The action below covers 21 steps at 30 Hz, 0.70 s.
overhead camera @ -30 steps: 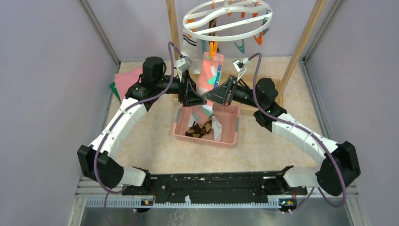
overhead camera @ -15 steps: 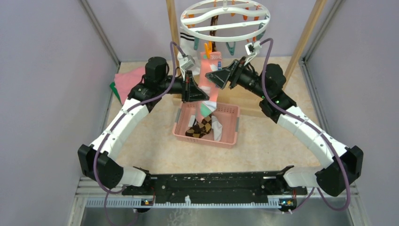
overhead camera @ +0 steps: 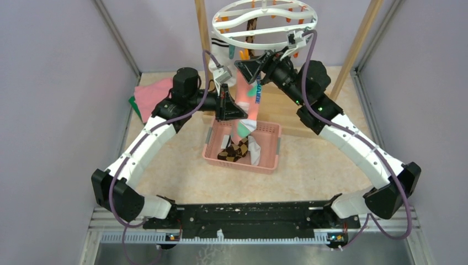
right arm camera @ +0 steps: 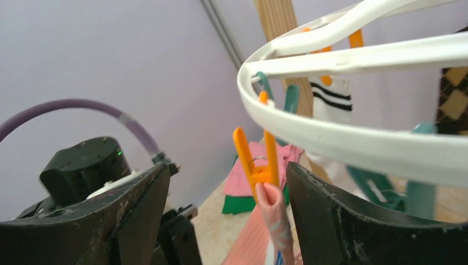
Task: Remove the socks clipped to the hanger
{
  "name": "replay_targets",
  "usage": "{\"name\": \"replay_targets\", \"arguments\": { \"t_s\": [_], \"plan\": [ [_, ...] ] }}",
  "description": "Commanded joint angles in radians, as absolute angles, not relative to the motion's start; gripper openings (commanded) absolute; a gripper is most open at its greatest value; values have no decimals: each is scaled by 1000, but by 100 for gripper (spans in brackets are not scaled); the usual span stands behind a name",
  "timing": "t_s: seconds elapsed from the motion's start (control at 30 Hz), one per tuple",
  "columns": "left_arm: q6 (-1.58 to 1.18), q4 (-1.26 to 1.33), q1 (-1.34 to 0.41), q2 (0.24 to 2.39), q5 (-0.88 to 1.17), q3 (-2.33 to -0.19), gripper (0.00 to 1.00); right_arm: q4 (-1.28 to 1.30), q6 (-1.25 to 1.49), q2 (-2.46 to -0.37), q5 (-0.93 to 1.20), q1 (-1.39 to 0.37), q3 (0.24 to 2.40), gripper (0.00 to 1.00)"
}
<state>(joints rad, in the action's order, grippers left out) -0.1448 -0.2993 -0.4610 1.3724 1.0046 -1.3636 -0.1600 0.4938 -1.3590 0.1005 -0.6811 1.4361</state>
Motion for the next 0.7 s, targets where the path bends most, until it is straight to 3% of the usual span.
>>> {"name": "replay_targets", "arguments": {
  "t_s": [0.0, 0.37, 0.47, 0.67],
  "plan": [
    [-139, -280, -473, 1342, 1017, -1371, 0, -160, 410, -1401, 20, -684, 1526, 75],
    [-127, -295, -484, 1343, 1030, -1386, 0, -162, 384, -1484, 7, -685, 1610, 52],
    [-126, -297, -486, 1341, 1030, -1381, 0, -171, 387, -1488, 5, -685, 1612, 41],
    [-102, -311, -486, 1346, 1001, -1377, 0, -175, 392, -1464, -25, -684, 1601, 8]
  ]
}}
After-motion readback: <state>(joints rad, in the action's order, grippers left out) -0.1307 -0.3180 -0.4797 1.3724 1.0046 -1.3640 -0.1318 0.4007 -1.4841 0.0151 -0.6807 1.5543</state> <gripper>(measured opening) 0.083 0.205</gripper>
